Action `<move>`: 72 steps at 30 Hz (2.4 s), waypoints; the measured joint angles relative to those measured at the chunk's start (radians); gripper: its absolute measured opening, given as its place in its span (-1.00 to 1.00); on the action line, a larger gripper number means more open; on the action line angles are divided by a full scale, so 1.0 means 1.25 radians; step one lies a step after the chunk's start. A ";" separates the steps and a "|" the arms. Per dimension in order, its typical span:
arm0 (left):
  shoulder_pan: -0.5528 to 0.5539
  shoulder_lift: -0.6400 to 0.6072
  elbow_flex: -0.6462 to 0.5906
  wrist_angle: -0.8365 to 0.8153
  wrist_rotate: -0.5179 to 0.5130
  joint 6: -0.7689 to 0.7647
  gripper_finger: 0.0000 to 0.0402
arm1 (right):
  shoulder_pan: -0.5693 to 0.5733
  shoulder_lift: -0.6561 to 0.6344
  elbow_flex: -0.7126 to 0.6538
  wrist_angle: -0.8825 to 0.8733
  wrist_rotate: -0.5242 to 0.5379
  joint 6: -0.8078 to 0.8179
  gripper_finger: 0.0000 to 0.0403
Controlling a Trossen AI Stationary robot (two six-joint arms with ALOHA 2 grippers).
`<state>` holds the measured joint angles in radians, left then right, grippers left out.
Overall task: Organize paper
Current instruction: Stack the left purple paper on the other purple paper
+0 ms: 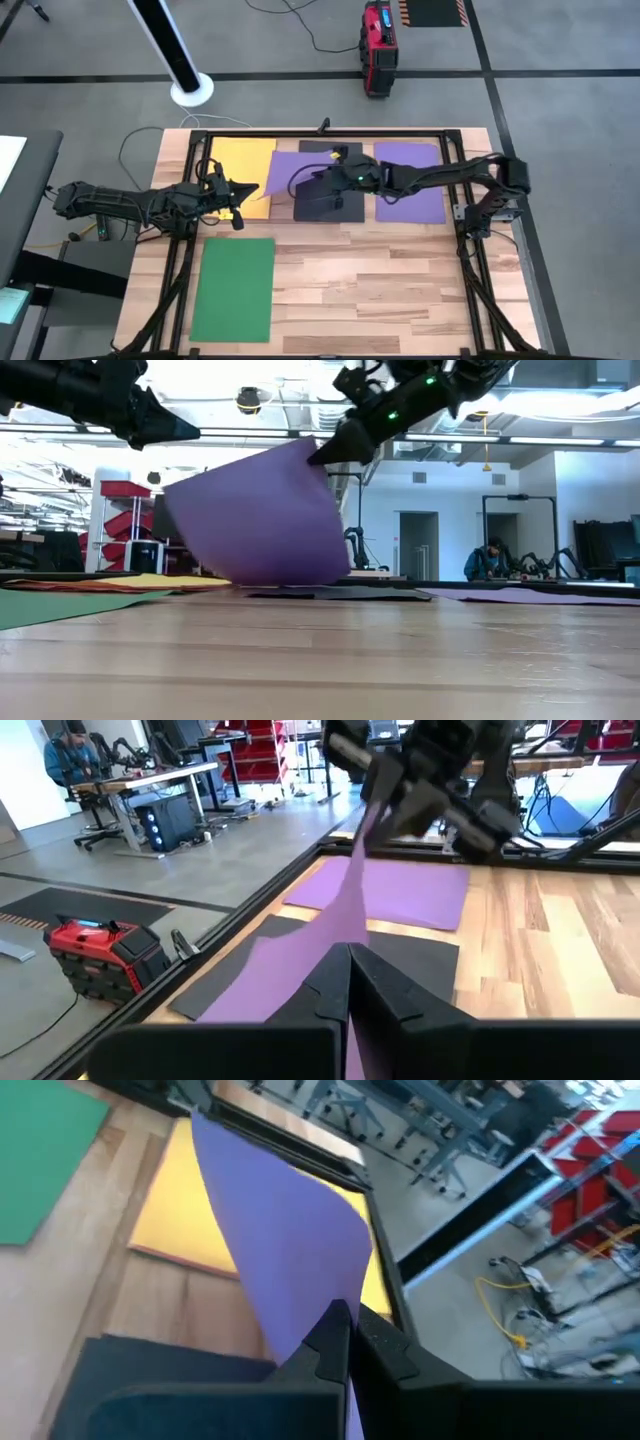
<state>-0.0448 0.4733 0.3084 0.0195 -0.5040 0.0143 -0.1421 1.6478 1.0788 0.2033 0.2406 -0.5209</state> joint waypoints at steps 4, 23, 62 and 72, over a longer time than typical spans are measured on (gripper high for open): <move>0.000 -0.004 0.000 -0.012 -0.014 -0.001 -1.00 | 0.000 -0.056 -0.024 -0.046 0.025 0.012 -1.00; 0.000 -0.004 0.000 -0.011 -0.037 0.006 -1.00 | 0.044 -0.248 -0.085 -0.221 0.089 0.147 -1.00; 0.000 -0.004 0.000 -0.005 -0.050 -0.003 -1.00 | 0.155 -0.656 -0.025 -0.721 0.162 0.795 -1.00; 0.000 -0.004 0.000 -0.006 -0.052 -0.003 -1.00 | 0.166 -0.655 0.041 -0.894 0.162 0.940 -1.00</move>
<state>-0.0447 0.4683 0.3088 0.0120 -0.5690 0.0109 0.0650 0.8288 1.1296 -0.9146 0.4435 0.6537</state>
